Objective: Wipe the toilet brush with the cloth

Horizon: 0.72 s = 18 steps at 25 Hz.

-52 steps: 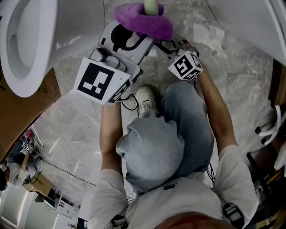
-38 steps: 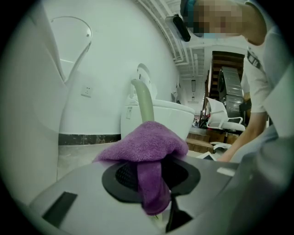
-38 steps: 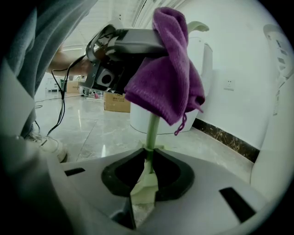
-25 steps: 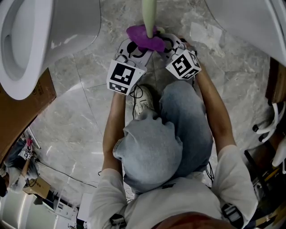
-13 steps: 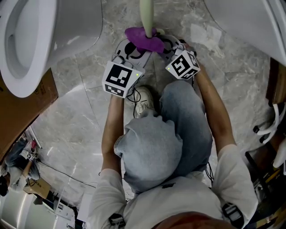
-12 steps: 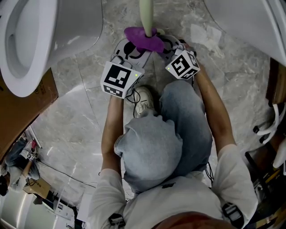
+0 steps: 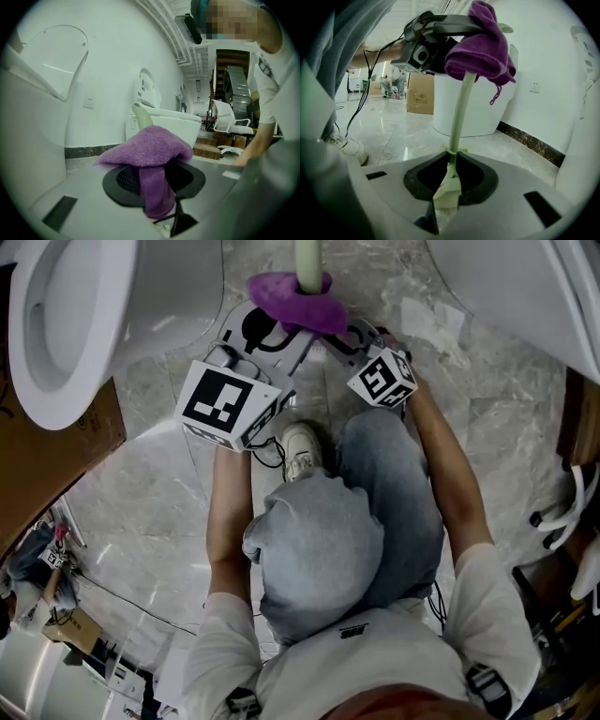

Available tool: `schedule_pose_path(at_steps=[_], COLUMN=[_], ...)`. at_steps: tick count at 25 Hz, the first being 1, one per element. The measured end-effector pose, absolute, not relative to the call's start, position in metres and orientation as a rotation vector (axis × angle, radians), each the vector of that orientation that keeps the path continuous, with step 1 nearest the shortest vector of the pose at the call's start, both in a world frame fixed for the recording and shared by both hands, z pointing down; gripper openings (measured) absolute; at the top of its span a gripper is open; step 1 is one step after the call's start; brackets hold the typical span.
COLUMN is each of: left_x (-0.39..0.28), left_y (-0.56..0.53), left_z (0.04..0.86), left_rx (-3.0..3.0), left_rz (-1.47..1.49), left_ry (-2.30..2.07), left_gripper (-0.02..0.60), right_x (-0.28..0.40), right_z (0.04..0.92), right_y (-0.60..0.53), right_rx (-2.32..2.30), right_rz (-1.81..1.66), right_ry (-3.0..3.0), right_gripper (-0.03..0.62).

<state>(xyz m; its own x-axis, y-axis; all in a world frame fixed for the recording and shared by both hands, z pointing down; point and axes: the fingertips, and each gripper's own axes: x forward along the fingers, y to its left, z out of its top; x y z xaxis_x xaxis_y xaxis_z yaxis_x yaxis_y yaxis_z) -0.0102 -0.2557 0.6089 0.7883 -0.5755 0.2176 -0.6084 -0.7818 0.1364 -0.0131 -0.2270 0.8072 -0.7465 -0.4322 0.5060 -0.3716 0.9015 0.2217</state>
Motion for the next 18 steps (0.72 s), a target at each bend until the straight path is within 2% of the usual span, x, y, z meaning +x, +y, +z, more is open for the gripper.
schedule_pose_path(at_steps=[14,18], left_x=[-0.024,-0.040], left_y=[-0.278,-0.275], left_z=[0.545,0.534], left_rx=[2.775,2.787], left_rz=[0.013,-0.024], left_ry=[-1.067,-1.158], left_gripper=[0.168,0.110], right_x=[-0.013,-0.013], right_z=[0.808,0.808], right_y=[-0.227,-0.227], right_rx=[0.581,0.597], right_rz=[-0.131,-0.088], right_ry=[-2.488,-2.484], right_gripper=[0.057,0.060])
